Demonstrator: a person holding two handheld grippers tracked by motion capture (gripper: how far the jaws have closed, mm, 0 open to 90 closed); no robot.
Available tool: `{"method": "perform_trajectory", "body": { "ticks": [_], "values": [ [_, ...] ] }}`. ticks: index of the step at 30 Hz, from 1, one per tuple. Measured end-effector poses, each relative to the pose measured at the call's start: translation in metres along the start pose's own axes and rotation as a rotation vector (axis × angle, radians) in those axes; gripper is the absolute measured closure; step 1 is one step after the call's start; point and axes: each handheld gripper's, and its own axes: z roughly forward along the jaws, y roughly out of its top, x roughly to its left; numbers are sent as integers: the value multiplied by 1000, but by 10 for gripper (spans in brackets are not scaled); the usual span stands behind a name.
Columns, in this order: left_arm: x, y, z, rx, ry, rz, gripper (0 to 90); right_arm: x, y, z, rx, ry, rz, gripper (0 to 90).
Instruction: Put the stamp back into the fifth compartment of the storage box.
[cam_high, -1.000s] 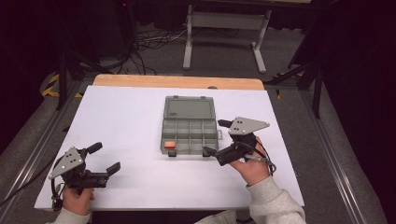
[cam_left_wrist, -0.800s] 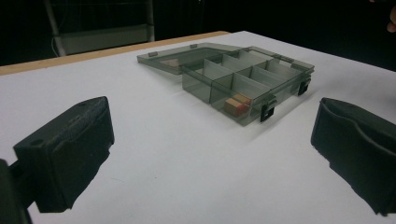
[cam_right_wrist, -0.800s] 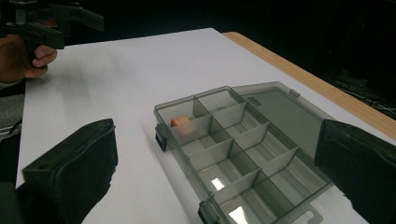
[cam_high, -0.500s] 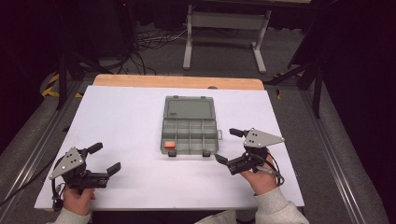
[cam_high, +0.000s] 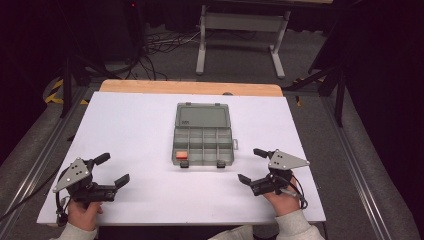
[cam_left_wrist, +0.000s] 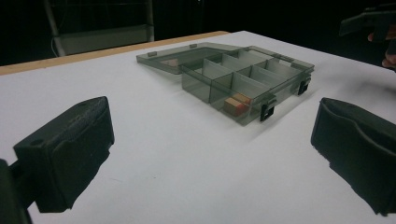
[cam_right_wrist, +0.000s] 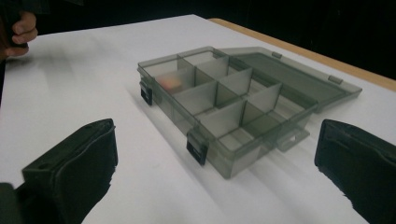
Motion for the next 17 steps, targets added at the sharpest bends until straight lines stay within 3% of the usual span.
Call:
{"method": "perform_trajectory", "body": {
  "ticks": [9, 13, 17],
  "values": [
    [1, -1, -1, -5, 0, 7, 3, -1, -31, -6, -11, -30, 39, 2],
    [3, -3, 0, -9, 1, -1, 3, 0, -32, -7, -41, -38, 32, 2],
    [5, -5, 1, -5, 0, -1, 2, 0, -32, -7, -33, -46, 26, 2]
  ]
}}
